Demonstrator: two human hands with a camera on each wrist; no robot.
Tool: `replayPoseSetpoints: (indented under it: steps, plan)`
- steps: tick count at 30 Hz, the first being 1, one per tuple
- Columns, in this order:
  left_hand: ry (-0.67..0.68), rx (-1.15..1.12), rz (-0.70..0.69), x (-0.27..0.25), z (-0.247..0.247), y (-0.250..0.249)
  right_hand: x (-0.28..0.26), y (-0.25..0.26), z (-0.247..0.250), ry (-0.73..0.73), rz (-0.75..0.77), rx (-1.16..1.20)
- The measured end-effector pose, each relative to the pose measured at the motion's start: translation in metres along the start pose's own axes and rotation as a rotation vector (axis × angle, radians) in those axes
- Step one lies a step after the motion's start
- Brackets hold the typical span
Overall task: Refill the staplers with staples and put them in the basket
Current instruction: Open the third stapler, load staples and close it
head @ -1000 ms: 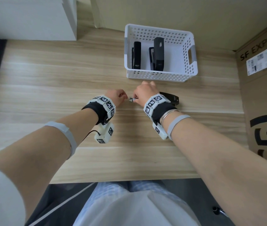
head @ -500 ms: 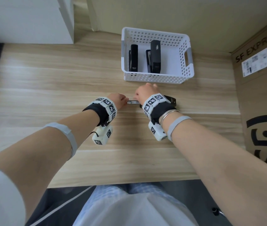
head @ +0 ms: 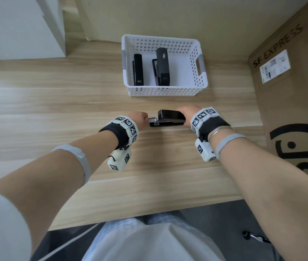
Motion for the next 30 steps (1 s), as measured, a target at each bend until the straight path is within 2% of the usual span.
replayPoseSetpoints:
  steps: [5, 14, 20, 22, 26, 30]
  plan:
    - [0.018, 0.027, -0.026, 0.004, -0.008, -0.021, -0.001, -0.002, 0.006, -0.079, 0.024, -0.073]
    - [-0.005, 0.117, -0.003, 0.014, -0.012, -0.030, 0.000, -0.001, 0.004, -0.098, 0.042, -0.100]
    - [-0.033, 0.053, -0.024, 0.016, -0.010, -0.024, -0.008, 0.001, 0.003, -0.170, 0.045, 0.012]
    - [-0.081, 0.013, -0.036, 0.018, -0.003, -0.023, -0.011, 0.007, 0.004, -0.204, 0.079, 0.087]
    - [-0.071, -0.003, -0.019, 0.016, -0.003, -0.027, -0.019, 0.017, 0.006, -0.249, 0.132, 0.189]
    - [-0.174, -0.029, -0.058, 0.012, 0.023, -0.038, -0.029, 0.015, 0.032, -0.314, 0.160, 0.219]
Point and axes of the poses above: each hand's wrist, its own x-axis towards the middle knuckle, its own z-axis out of the back of the hand, y = z × x, the point moved 7 cm from there along x, towards the middle knuckle, and after that the axes turned 8 degrees about z, right-handed, at the moved point
